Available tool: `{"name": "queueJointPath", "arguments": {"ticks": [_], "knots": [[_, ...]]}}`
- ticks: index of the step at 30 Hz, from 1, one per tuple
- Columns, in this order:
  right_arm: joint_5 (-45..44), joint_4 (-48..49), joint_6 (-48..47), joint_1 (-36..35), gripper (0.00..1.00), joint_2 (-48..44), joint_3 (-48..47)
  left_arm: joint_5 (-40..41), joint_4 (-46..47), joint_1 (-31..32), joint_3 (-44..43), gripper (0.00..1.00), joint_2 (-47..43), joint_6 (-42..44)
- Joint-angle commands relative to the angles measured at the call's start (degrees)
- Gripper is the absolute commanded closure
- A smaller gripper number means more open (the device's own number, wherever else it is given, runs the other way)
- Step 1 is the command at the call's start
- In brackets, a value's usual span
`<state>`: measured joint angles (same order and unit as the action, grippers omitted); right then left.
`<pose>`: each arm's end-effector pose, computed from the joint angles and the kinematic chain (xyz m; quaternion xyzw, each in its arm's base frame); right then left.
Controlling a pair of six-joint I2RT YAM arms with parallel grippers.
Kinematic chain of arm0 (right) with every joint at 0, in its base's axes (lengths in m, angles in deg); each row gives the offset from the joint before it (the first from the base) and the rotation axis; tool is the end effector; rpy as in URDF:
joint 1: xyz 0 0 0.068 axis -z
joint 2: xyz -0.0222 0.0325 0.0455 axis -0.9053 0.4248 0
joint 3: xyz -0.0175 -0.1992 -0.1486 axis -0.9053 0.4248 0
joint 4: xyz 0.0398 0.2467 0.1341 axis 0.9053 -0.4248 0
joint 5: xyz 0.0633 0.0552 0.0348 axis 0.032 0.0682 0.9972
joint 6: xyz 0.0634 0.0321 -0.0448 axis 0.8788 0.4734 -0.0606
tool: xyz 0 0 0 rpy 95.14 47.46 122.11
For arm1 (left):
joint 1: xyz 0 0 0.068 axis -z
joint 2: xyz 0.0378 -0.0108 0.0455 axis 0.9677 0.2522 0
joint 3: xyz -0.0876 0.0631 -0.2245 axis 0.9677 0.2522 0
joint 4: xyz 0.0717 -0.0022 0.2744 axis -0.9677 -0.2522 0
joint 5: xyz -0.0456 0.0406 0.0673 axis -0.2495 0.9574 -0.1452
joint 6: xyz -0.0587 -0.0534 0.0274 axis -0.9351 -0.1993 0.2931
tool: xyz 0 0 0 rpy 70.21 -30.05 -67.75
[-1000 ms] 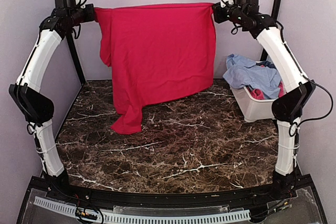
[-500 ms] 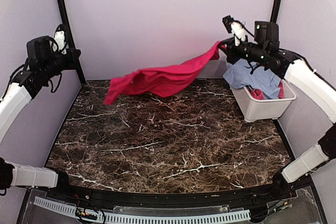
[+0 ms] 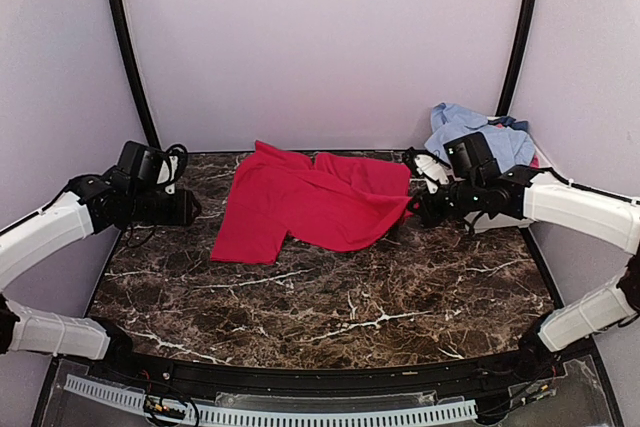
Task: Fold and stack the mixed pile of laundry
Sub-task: Flatten out the crumpled T-shirt at the center of the board.
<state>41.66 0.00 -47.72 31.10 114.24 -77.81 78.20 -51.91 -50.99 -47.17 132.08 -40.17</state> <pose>0.2841 0.1979 0.2148 -0.3022 0.8566 0.1510 0.3900 0.2755 -0.1175 0.2383 0.0350 0.8992 -0.1148 0.4209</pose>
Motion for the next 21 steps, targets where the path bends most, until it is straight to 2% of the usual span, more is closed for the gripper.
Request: {"name": "queueJointPath", "arguments": {"ticks": [1,4,8,14,21], "knots": [[-4.95,0.04,5.17,-0.23,1.0,-1.48,0.85,1.12,-1.74,0.29,-1.51,0.57,5.72,-9.4],[-6.14,-0.56,6.65,-0.21,1.0,-1.78,2.05,-1.05,0.48,0.29,-2.11,0.51,13.04,-11.15],[-8.74,-1.8,7.84,-0.25,1.0,-1.6,2.18,-2.62,4.92,-1.1,-3.11,0.49,20.53,-12.43],[-8.33,-2.21,9.53,-0.24,1.0,0.19,2.05,-0.54,5.41,-2.76,-8.73,0.53,32.71,-11.86],[-9.06,-3.52,10.67,-0.25,1.0,1.44,1.21,-1.04,5.41,-3.04,-10.82,0.57,40.17,-12.58]]}}
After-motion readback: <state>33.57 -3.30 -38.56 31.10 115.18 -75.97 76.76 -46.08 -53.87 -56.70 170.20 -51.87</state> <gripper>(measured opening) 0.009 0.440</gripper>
